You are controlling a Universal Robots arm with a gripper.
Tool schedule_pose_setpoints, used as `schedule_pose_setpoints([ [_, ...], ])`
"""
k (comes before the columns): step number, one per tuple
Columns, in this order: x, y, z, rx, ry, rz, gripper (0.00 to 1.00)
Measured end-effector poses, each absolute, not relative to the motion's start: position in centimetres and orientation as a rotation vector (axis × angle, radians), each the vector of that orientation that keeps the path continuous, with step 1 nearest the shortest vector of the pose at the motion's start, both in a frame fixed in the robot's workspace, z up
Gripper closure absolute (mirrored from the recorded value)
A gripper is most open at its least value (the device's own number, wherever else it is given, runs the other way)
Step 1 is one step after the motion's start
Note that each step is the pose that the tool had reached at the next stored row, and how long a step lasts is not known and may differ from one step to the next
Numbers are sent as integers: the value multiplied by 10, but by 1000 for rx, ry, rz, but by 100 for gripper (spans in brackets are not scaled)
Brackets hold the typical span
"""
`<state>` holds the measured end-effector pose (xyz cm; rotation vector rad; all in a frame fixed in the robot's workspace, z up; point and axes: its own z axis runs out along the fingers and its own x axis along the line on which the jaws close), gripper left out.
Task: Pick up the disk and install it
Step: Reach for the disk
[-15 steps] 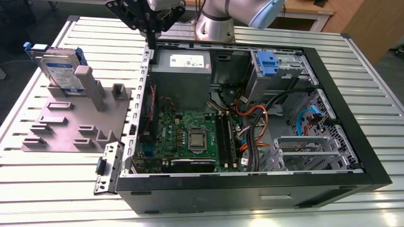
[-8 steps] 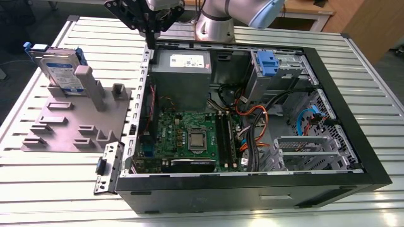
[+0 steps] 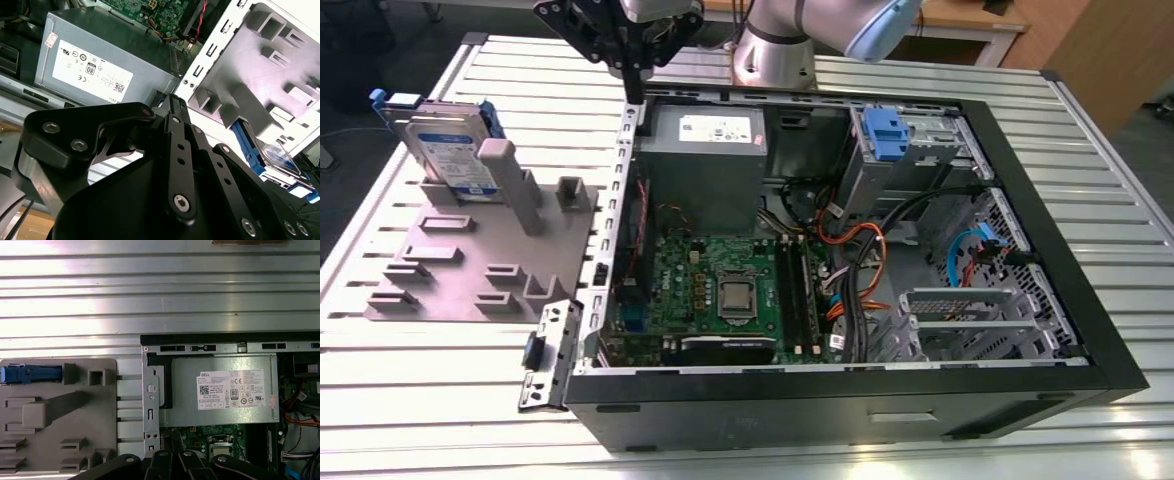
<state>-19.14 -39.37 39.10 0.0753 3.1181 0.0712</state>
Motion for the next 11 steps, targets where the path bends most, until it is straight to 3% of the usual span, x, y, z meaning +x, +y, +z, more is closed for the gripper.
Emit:
schedule_pose_setpoints([
  [11,-196,-394,391,75,3118,71,89],
])
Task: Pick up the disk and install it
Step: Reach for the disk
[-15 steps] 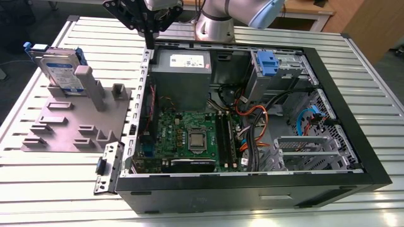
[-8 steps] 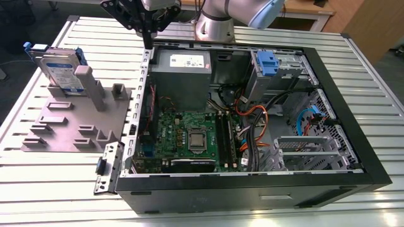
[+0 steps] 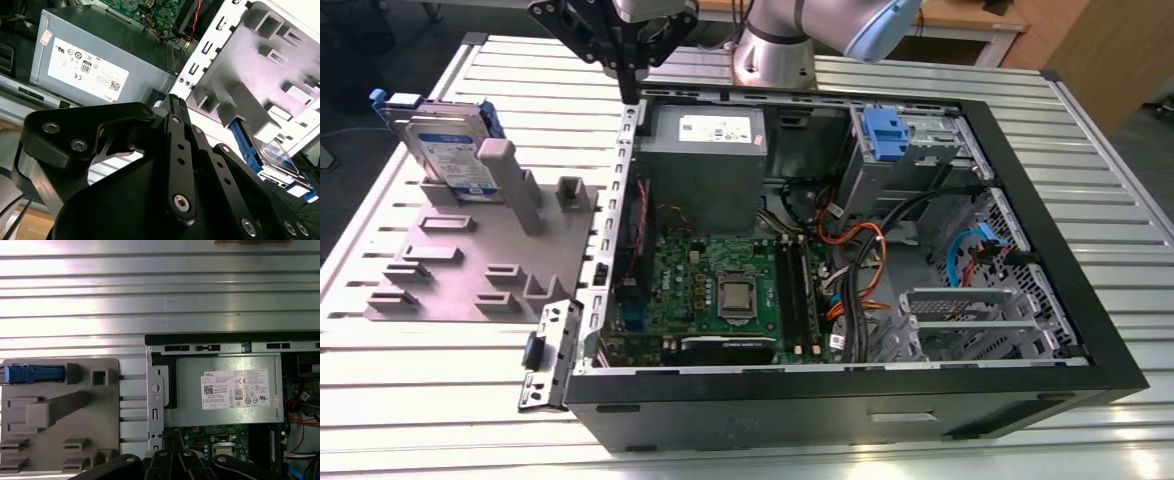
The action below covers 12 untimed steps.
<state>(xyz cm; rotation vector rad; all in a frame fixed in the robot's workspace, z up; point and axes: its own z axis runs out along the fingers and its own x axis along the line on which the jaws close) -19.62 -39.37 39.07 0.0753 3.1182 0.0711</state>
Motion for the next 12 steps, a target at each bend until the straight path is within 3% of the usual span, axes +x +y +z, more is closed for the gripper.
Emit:
schedule_pose_setpoints([
  [12,-203,-394,390,75,3118,71,89],
])
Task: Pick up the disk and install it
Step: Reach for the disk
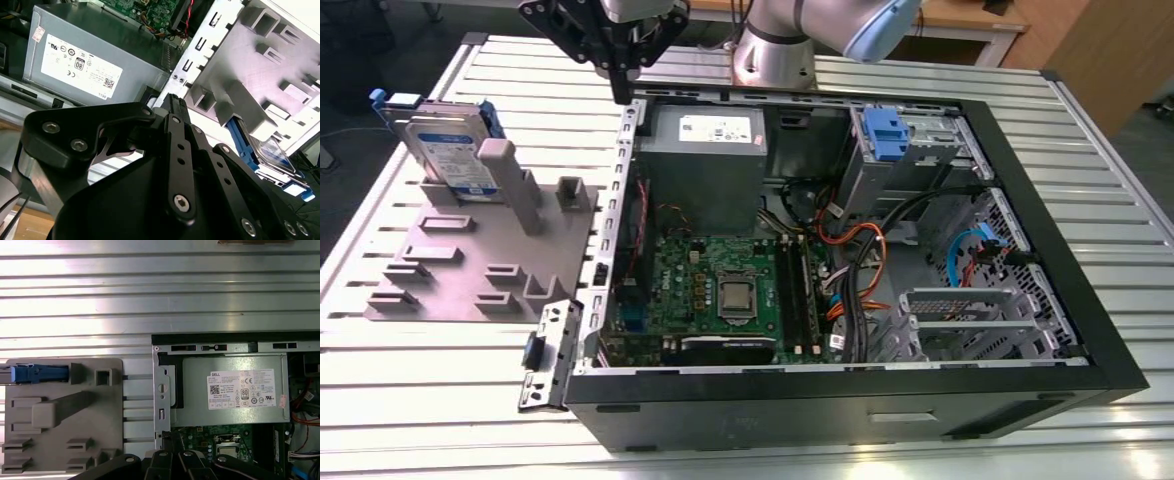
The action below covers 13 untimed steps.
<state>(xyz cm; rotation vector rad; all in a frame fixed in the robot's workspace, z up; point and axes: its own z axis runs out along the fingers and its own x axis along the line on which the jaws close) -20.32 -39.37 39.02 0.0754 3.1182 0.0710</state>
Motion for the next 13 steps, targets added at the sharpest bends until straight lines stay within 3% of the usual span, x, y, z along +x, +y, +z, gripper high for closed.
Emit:
schedule_pose_setpoints([
  [13,-208,-394,390,75,3118,71,89],
])
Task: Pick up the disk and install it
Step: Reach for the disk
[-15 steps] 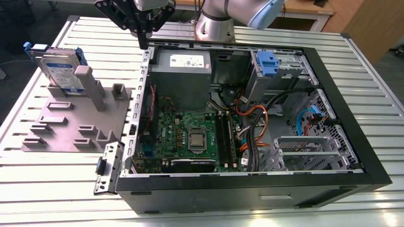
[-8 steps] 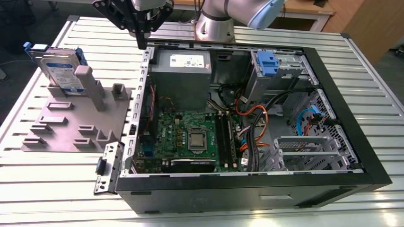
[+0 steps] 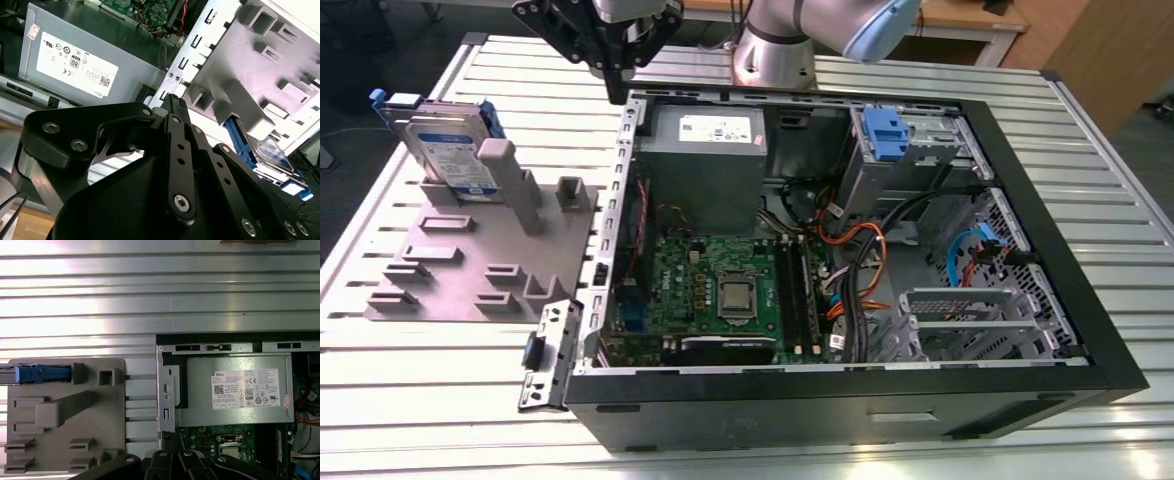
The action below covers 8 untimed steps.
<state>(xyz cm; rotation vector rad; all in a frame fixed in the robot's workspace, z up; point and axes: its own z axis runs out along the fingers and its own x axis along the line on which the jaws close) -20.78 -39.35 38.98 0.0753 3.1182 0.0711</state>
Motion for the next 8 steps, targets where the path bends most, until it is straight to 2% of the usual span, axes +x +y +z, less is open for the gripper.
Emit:
schedule_pose_setpoints([
  [8,-216,-393,390,75,3118,71,89],
])
